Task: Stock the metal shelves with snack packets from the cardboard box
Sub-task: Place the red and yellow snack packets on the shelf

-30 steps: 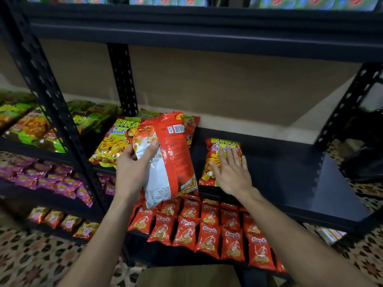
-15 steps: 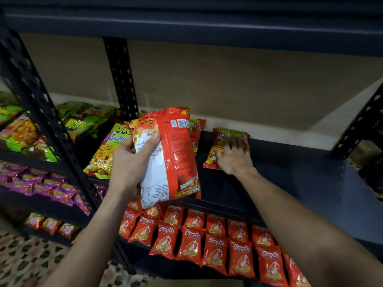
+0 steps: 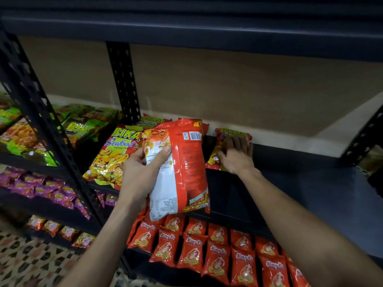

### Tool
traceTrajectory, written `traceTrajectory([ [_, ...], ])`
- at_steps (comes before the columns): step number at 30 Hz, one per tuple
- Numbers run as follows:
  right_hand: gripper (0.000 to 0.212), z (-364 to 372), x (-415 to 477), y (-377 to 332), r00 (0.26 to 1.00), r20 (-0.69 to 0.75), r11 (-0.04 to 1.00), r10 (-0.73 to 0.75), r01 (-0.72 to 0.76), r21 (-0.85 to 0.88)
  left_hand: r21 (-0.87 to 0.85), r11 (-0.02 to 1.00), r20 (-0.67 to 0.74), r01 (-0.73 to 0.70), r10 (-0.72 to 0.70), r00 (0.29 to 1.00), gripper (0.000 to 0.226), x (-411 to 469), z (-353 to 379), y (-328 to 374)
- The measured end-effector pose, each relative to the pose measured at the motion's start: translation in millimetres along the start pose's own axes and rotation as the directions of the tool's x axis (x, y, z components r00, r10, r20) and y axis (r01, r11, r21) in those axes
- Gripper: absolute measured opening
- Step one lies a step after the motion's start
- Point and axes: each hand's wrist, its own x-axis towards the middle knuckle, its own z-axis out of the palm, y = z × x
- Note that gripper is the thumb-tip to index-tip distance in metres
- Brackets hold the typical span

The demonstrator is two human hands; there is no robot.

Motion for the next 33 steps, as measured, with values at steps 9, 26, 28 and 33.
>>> traceTrajectory([
  [9, 0.059, -45, -85, 4, 0.944, 0.273, 0.417, 0.186, -0.328, 0.848, -0.138, 0.97, 0.103, -0.201, 0.216, 0.971, 0.03, 2, 40, 22],
  [26, 0.06, -67, -85, 46, 0.894, 0.448, -0.146, -0.004, -0.444, 0.884, 0.428, 0.796, 0.66, -0.428, 0.048, 0.75, 0.072, -4, 37, -27],
  [28, 0.062, -60, -82, 49, 0.912, 0.409, -0.14, 0.042, -0.399, 0.906, 0.45, 0.802, 0.652, -0.393, 0.006, 0.758, 0.076, -4, 31, -35],
  [33, 0.089, -47, -75, 45, 0.936, 0.337, -0.064, 0.108, -0.331, 0.941, 0.476, 0.841, 0.461, -0.256, 0.009, 0.887, 0.058, 2, 40, -48],
])
